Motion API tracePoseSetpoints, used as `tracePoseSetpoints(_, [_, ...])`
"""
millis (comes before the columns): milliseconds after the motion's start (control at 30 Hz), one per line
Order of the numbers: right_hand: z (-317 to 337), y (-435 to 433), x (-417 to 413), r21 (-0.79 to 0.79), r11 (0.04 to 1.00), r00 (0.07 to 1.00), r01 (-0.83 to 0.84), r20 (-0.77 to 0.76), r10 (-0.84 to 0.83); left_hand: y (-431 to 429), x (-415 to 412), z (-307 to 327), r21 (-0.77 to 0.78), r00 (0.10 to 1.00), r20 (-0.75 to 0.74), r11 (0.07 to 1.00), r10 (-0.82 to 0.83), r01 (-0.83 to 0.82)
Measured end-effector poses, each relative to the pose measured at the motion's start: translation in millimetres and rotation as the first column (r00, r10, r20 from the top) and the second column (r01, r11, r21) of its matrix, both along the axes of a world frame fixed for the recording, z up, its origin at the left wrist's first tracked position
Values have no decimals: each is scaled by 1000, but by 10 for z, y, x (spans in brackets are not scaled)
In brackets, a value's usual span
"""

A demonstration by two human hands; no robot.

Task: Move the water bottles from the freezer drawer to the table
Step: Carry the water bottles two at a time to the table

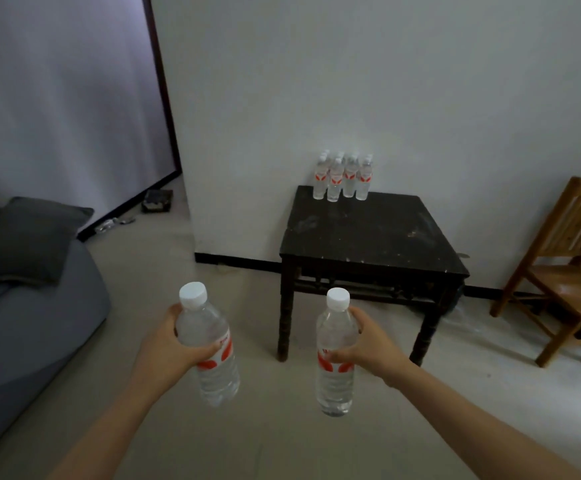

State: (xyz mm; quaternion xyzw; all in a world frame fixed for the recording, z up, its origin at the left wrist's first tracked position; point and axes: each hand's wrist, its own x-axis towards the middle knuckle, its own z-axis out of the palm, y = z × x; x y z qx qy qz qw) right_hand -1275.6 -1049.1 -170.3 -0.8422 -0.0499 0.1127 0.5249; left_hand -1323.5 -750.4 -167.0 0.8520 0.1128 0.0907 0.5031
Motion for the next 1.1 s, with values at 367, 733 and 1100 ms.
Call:
tracePoseSetpoints(367, [38, 742, 1732, 10, 1000, 997, -28, 74, 27, 678, 1465, 239, 4, 994, 86, 998, 67, -68])
tracePoseSetpoints(733, [-4, 1557, 2859, -57, 998, 998, 23, 58, -20, 1634, 2845, 76, -60, 998, 49, 997, 48, -45])
tracePoseSetpoints(1100, [102, 2417, 3817, -84, 910, 913, 406, 78, -400, 2491, 4768, 216, -34, 968, 122, 974, -218, 224])
